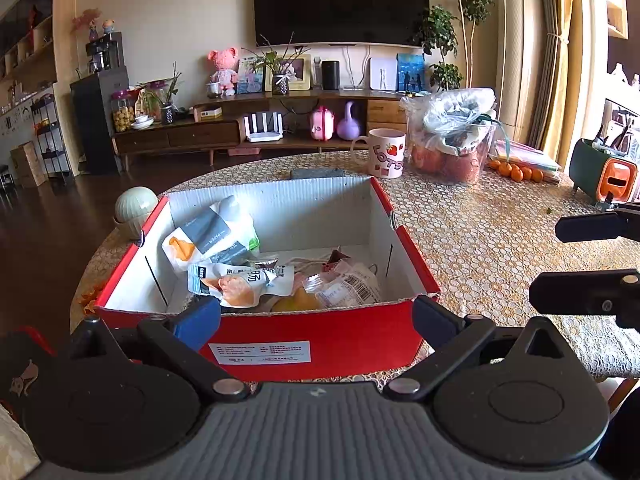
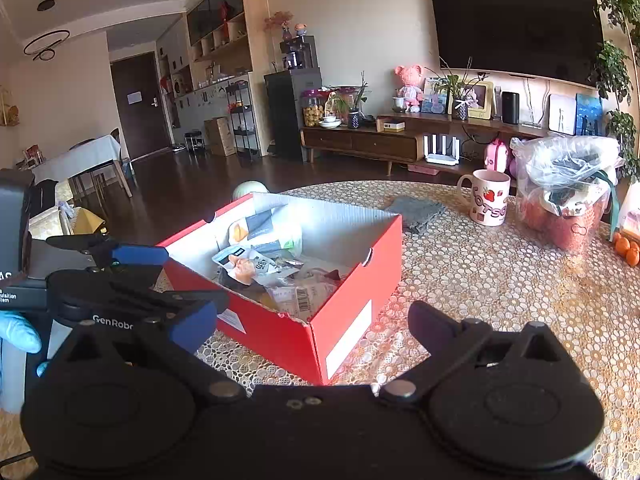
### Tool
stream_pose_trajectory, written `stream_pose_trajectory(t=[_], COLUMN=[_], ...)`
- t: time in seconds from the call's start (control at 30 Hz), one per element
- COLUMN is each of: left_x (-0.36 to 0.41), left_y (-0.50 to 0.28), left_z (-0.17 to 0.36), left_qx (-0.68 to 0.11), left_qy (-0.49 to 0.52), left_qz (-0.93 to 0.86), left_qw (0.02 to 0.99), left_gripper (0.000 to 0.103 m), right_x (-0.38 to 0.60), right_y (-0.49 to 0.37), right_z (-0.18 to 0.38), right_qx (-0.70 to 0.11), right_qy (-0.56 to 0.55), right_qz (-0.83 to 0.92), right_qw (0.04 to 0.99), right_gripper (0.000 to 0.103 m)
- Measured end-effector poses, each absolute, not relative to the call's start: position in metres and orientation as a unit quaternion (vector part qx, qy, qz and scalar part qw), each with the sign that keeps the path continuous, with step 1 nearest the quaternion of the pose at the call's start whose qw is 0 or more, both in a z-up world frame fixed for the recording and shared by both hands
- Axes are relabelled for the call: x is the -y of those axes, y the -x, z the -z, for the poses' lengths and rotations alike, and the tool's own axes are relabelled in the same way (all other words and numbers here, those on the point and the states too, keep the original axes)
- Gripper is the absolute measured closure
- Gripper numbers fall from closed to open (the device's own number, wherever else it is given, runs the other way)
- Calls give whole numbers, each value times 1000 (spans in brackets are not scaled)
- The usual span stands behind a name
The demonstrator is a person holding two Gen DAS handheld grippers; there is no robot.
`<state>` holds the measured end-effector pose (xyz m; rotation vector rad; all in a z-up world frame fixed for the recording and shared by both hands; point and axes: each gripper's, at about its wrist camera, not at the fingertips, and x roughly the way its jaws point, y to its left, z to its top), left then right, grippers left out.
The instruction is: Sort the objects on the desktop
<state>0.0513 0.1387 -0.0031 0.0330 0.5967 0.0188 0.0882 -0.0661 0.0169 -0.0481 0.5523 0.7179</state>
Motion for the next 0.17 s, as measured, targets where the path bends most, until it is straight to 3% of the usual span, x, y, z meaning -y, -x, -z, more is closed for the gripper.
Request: stream_pose_trajectory(t=[0.17], left_x=[-133], left_y=[-51], left_z=[7], left_qx=[-300], left_qy=[-14], left_qz=[-10], left_qw=[954], left_gripper=[1], right_x=[73], right_y=[-89], right_z=[-14], right_qx=[-270], right_qy=[17], right_qz=[-341], right_qw=[900], right_gripper=[1])
